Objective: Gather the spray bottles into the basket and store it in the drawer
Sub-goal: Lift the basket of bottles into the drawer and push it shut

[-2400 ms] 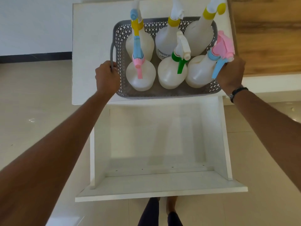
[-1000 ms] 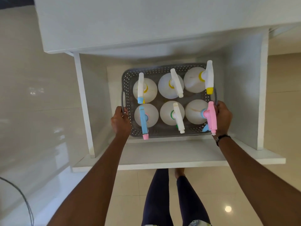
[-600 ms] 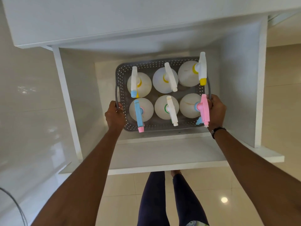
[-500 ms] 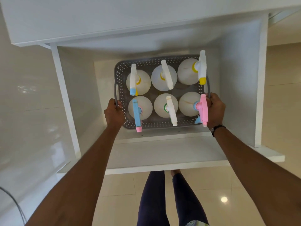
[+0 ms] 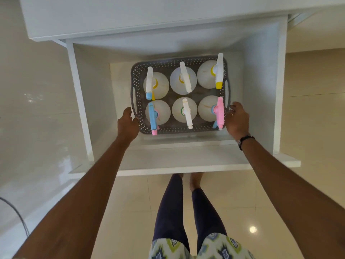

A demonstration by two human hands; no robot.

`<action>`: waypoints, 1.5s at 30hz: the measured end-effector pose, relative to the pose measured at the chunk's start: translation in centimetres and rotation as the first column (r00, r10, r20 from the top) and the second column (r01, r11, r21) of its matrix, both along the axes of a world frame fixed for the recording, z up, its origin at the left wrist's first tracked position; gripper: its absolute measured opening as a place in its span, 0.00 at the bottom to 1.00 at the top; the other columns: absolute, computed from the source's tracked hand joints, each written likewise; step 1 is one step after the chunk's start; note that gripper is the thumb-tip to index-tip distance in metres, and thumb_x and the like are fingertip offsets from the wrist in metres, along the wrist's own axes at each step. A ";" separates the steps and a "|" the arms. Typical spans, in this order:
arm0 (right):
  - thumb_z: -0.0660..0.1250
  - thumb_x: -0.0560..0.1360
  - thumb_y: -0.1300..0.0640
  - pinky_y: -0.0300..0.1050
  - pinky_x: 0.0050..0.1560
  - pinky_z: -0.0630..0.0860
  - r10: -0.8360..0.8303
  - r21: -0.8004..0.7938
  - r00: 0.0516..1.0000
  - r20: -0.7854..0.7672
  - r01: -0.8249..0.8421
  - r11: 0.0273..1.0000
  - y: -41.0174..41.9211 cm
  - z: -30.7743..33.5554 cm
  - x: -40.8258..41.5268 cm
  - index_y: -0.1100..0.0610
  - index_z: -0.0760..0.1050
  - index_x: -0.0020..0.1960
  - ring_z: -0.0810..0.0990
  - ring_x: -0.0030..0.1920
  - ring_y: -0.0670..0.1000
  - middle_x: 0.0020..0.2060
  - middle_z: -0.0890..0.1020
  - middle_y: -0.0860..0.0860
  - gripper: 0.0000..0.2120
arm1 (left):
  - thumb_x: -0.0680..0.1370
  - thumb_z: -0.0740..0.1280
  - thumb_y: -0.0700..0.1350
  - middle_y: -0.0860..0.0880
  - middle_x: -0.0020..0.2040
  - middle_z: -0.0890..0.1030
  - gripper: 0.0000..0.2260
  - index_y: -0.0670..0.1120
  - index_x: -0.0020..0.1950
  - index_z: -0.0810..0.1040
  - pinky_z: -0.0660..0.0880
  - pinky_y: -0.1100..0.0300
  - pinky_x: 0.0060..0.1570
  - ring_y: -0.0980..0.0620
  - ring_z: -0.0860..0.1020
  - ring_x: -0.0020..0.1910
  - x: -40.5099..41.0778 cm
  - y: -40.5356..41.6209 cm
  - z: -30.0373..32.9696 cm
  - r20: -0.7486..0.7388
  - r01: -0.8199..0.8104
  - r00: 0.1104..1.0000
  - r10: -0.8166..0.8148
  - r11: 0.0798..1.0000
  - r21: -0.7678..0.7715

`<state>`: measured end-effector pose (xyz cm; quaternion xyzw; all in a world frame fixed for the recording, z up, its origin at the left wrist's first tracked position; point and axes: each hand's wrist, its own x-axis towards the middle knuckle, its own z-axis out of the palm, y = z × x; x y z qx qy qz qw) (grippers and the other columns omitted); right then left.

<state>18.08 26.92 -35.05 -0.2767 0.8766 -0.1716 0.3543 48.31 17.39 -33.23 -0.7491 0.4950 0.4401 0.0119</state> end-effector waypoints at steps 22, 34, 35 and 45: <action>0.54 0.81 0.46 0.52 0.75 0.41 0.584 0.050 0.698 -0.415 -0.623 0.780 10.5 8.3 9.0 0.51 0.57 0.75 0.53 0.76 0.54 0.76 0.58 0.52 0.25 | 0.81 0.46 0.56 0.45 0.79 0.51 0.24 0.52 0.77 0.52 0.42 0.46 0.74 0.43 0.47 0.78 -3.6 16.6 6.8 0.350 0.521 0.833 -0.428 0.820 -0.238; 0.50 0.80 0.42 0.55 0.74 0.39 0.625 0.130 0.622 -0.471 -0.652 0.747 9.4 8.4 8.4 0.49 0.54 0.76 0.51 0.77 0.55 0.77 0.56 0.51 0.26 | 0.80 0.41 0.61 0.45 0.79 0.52 0.26 0.54 0.76 0.53 0.42 0.45 0.73 0.41 0.48 0.78 -4.0 15.3 6.7 0.336 0.527 0.835 -0.436 0.809 -0.259; 0.50 0.80 0.42 0.55 0.74 0.39 0.622 0.125 0.620 -0.478 -0.653 0.747 9.1 8.4 8.3 0.49 0.54 0.76 0.52 0.77 0.55 0.76 0.56 0.52 0.26 | 0.80 0.40 0.61 0.45 0.79 0.52 0.26 0.54 0.76 0.53 0.42 0.45 0.73 0.41 0.48 0.78 -4.0 15.1 6.7 0.333 0.526 0.836 -0.436 0.809 -0.263; 0.45 0.81 0.42 0.53 0.75 0.39 0.587 0.058 0.633 -0.504 -0.654 0.754 5.3 8.5 7.2 0.50 0.55 0.76 0.52 0.77 0.55 0.76 0.57 0.52 0.26 | 0.79 0.39 0.61 0.45 0.79 0.52 0.29 0.52 0.77 0.55 0.43 0.46 0.73 0.41 0.48 0.78 -5.1 11.1 7.0 0.322 0.527 0.840 -0.436 0.795 -0.299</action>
